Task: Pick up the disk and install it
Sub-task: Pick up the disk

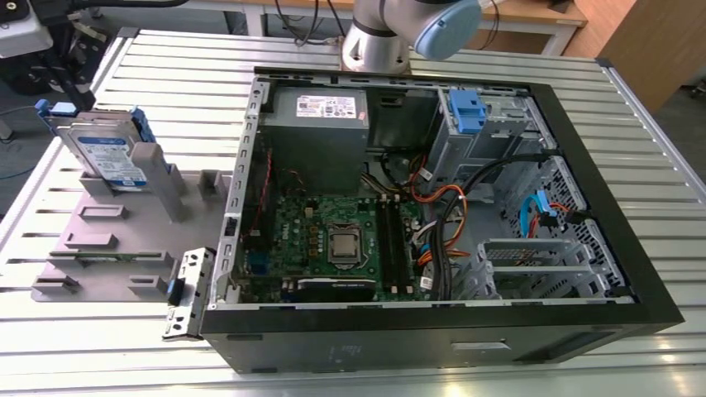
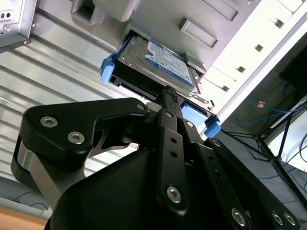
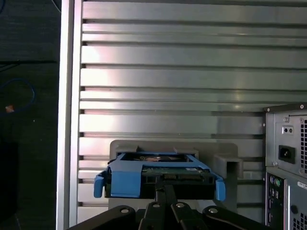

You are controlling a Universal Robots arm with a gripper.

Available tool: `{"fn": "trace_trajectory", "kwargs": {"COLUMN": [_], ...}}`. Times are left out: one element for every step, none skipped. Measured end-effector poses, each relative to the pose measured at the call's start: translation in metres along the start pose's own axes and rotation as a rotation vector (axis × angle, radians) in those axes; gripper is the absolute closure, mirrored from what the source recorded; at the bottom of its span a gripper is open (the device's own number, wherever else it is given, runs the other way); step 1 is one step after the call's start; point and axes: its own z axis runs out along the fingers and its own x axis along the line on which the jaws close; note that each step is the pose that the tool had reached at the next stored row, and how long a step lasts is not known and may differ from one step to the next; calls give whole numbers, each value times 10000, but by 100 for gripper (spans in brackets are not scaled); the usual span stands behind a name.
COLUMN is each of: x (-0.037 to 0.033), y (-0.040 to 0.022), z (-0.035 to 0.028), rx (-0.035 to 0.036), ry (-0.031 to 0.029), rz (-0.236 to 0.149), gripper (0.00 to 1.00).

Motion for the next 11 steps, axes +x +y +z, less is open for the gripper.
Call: {"fn": "trace_trajectory", "kwargs": {"x": [0, 0, 0, 0, 0, 0, 0, 0, 0, 0, 0], "y": [0, 0, 0, 0, 0, 0, 0, 0, 0, 0, 0], "z": [0, 0, 0, 0, -1, -1, 0, 0, -1, -1, -1], "rx": [-2, -5, -7, -10, -13, -16, -19, -22, -25, -28, -31], "ry": [6, 10, 16, 21, 28, 33, 39, 45, 51, 57, 63], "rz": [-147, -291, -441, -590, -766, -928, -1096, -1263, -1434, -1603, -1775], "gripper": [89, 89, 89, 89, 89, 89, 89, 89, 89, 89, 89]}}
